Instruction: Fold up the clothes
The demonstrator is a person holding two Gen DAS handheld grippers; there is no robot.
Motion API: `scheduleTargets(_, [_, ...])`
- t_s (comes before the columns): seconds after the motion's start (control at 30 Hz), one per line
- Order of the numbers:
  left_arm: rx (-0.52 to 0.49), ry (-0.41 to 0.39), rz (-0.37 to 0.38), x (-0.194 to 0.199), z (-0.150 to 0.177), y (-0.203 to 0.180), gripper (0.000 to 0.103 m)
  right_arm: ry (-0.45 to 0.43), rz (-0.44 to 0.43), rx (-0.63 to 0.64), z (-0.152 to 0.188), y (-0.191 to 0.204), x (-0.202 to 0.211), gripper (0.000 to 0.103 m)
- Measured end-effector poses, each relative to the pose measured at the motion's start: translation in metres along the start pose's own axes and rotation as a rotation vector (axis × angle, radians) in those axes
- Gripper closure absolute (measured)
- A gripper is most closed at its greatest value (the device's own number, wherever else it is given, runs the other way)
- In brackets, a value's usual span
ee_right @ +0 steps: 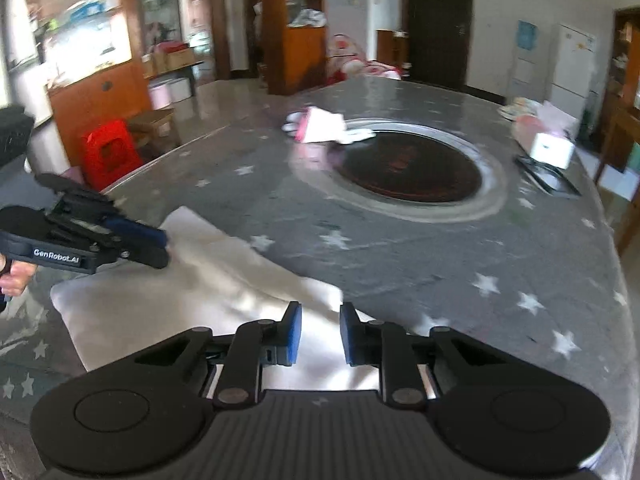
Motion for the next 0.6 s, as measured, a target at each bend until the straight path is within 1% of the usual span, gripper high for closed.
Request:
scheduleTargets(0.13, [0.002, -0.013, 0.024, 0.001, -0.008, -0.008, 0.079, 0.016, -0.019, -0.001, 0.000, 0.008, -0.017, 0.086])
scheduleTargets(0.23, [-0.009, -0.019, 0.060, 0.000, -0.013, -0.018, 0.079, 0.024, -0.014, -0.021, 0.003, 0.006, -0.025, 0.086])
scheduleTargets(0.3, [-0.009, -0.010, 0.076, -0.007, -0.016, -0.024, 0.079, 0.024, -0.009, -0.033, 0.005, 0.005, -0.028, 0.086])
scheduleTargets(0.47, [0.003, 0.007, 0.089, -0.028, -0.019, -0.029, 0.080, 0.021, -0.006, -0.045, 0.001, 0.004, -0.027, 0.086])
scheduleTargets(0.6, [0.004, 0.029, 0.086, -0.039, -0.015, -0.029, 0.080, 0.005, -0.031, -0.057, -0.003, 0.007, -0.024, 0.086])
Point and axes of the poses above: each gripper's, at about its wrist camera, not at the fingertips, and x roughly against the way its jaws point, y to its left, z to its underside, the point moved 2 cm from there along -x, roughly the way its jaws point, and after that the axes turned 10 degrees about -y, right-handed, at the moved point
